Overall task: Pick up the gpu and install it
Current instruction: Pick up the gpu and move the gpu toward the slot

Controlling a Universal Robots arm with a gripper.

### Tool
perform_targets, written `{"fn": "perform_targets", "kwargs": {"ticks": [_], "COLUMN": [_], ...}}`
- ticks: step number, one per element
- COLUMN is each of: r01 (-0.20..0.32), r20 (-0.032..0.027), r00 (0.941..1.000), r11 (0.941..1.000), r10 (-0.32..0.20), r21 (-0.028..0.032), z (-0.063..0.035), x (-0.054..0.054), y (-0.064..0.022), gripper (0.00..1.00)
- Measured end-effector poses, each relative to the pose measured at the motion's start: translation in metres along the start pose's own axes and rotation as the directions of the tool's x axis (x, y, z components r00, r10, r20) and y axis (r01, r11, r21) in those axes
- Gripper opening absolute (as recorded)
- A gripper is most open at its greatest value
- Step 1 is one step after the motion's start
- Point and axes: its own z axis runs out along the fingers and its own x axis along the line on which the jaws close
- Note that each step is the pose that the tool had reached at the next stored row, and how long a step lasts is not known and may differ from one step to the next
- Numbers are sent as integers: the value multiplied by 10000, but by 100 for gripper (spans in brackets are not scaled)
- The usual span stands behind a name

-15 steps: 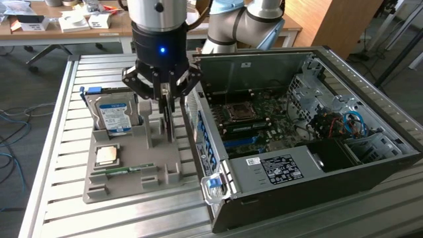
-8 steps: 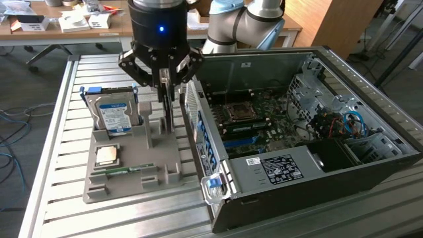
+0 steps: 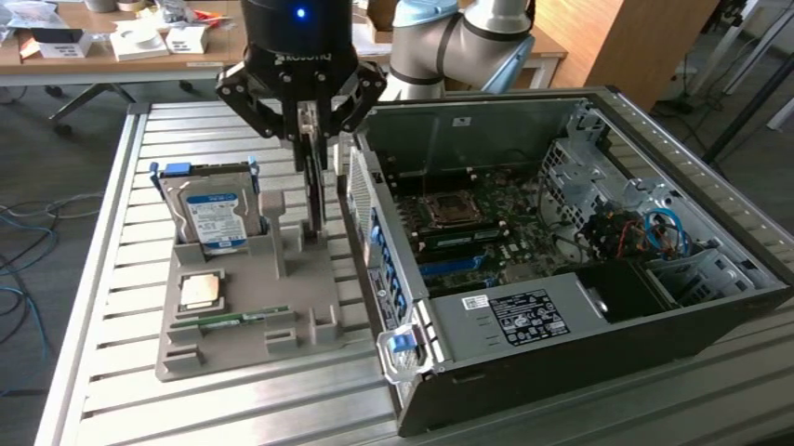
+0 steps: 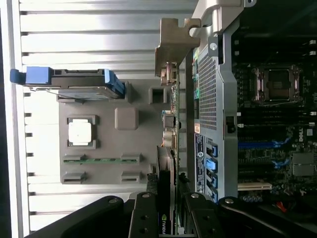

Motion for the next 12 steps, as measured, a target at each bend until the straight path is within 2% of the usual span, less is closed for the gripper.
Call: {"fn": "perform_targets", "kwargs": {"ticks": [8, 12], "r01": [0, 0], "r20": [0, 1], "r00": [10000, 10000], "r11": [10000, 10000], "r10": [0, 0], "r21": [0, -2], "z": [-204, -222], "x": [-5, -5], "y": [9, 10], "gripper": [26, 26]}}
